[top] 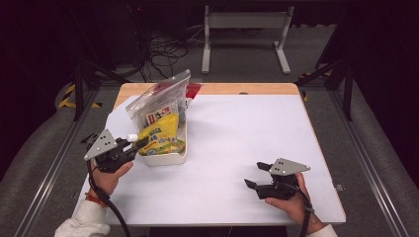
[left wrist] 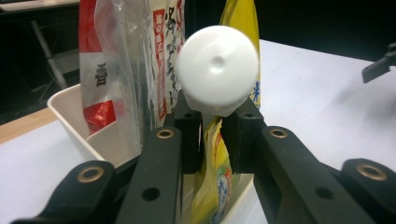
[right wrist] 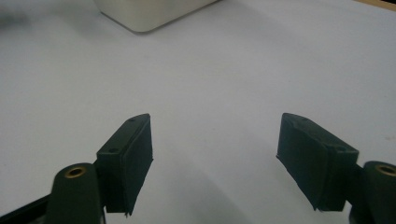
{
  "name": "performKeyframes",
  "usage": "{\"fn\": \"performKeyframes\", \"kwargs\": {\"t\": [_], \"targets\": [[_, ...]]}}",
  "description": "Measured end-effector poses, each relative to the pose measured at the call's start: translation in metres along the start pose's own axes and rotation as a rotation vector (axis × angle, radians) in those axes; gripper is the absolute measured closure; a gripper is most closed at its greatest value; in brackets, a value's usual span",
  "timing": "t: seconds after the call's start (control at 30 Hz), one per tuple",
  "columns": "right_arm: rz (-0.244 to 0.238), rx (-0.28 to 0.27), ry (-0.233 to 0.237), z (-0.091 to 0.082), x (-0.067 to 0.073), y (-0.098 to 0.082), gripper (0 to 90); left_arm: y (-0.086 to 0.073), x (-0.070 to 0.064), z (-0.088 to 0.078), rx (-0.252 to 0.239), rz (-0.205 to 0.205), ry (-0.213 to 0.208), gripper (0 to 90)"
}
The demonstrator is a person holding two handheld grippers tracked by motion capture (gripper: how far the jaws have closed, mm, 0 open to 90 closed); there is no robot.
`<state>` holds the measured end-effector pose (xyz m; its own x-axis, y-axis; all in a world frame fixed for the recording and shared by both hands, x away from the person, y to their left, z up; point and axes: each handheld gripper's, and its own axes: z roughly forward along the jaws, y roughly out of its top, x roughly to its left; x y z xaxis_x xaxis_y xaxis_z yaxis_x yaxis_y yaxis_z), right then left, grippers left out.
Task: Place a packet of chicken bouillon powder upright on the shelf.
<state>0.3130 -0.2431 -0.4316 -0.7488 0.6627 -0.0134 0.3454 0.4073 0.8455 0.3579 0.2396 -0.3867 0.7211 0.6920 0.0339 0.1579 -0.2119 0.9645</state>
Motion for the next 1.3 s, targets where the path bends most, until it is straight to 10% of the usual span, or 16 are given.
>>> {"fn": "performKeyframes", "kwargs": {"t": [0.73,1.3], "targets": [[-0.034,-0.006,-0.086,-0.022,-0.006,0.003,25.7,-0.007,-0.026,-0.029,0.006,0.033,0.114,38.7],[-0.068,0.005,-0.135,-0.038,-0.005,-0.002,22.6,-0.023,-0.050,-0.027,0.097,0.069,0.078,15.6]]}}
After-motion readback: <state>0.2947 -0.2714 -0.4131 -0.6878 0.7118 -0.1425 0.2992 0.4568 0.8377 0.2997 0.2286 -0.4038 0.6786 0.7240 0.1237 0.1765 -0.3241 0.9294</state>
